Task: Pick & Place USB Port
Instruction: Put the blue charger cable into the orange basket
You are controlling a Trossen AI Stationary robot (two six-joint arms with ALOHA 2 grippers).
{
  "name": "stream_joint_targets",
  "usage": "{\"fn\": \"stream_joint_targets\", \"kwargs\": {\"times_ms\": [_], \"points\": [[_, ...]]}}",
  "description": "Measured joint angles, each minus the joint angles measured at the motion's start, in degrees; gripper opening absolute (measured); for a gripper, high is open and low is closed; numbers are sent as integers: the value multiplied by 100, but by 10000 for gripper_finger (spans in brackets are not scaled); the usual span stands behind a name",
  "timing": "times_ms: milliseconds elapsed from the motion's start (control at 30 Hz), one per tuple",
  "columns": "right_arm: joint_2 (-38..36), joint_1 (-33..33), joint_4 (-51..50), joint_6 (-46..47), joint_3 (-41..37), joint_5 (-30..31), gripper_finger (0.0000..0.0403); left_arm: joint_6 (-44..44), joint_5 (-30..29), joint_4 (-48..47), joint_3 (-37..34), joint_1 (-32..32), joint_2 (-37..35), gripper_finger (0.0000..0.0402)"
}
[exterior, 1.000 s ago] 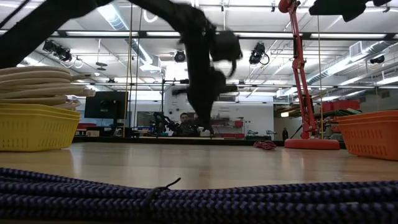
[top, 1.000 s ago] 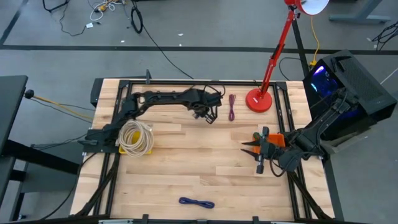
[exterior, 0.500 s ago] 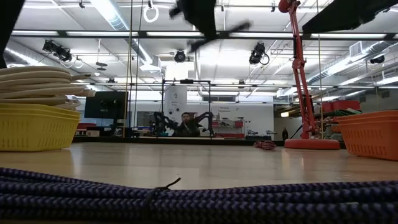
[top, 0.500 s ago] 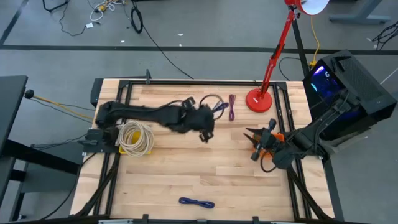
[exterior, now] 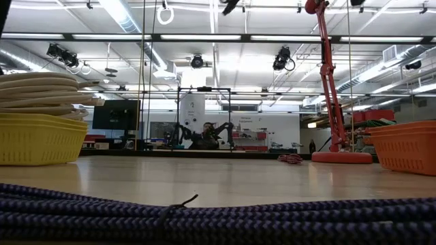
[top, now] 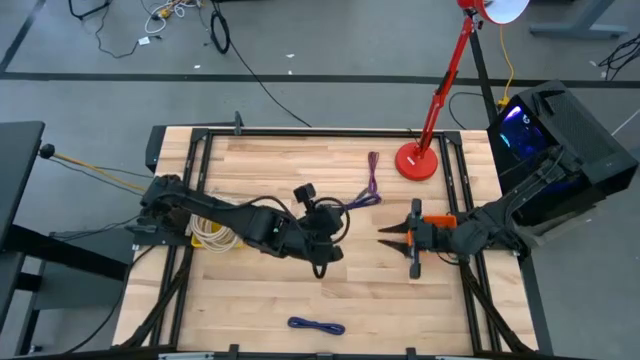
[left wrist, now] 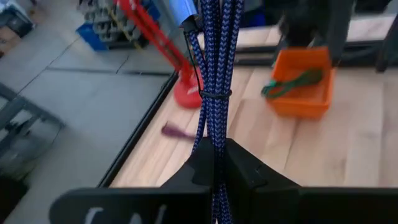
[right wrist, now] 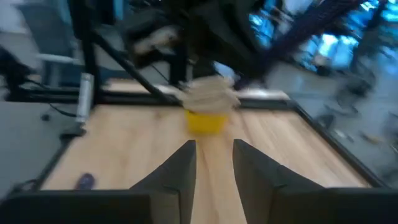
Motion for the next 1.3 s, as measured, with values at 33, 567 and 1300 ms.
{"fn": "stream_joint_targets", "kwargs": {"times_ms": [33, 567, 1300], "points": [[0, 0, 119, -113, 0, -72, 107, 155, -3, 189, -16, -29, 0, 17], [2, -67, 1007, -944, 0, -623, 127, 800, 453, 1156, -45, -90, 0, 17], [2, -652, 1771, -1461, -7, -913, 175, 1168, 1099, 1895, -43, 81, 285, 17]]}}
